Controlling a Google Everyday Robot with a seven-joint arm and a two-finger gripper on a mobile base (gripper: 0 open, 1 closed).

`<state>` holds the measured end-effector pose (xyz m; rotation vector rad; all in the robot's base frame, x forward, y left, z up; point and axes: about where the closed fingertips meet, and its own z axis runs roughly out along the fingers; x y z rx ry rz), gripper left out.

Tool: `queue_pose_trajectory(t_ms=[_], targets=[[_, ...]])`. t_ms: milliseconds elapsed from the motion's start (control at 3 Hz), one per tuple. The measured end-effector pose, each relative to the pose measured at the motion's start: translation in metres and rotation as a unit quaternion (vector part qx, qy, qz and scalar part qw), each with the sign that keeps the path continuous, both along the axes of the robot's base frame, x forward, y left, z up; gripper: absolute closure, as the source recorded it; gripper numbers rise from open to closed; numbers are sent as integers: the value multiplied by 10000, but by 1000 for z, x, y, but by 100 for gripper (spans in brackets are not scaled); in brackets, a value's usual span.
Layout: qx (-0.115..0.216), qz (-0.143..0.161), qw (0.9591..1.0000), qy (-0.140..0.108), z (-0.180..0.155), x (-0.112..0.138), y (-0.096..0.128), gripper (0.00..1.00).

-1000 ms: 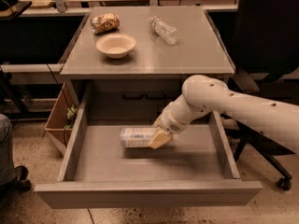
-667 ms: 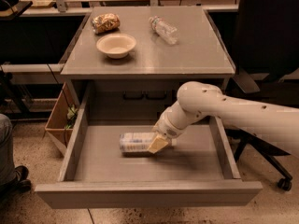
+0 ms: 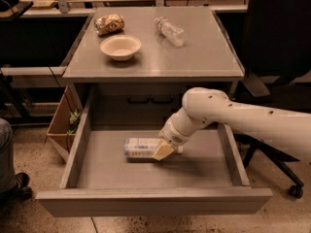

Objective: Place blue plastic bottle into top drawer

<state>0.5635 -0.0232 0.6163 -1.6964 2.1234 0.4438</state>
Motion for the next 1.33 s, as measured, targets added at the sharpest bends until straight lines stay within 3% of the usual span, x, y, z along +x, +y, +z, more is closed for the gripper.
queue_pose_trajectory(t_ms=[333, 667, 1000, 1333], targets=[[51, -15, 10000, -59, 6, 8, 0, 11], [127, -45, 9998, -135, 16, 14, -9, 0], [243, -153, 9991, -301, 44, 14, -52, 0], [378, -354, 9982, -315, 63, 3, -105, 0]])
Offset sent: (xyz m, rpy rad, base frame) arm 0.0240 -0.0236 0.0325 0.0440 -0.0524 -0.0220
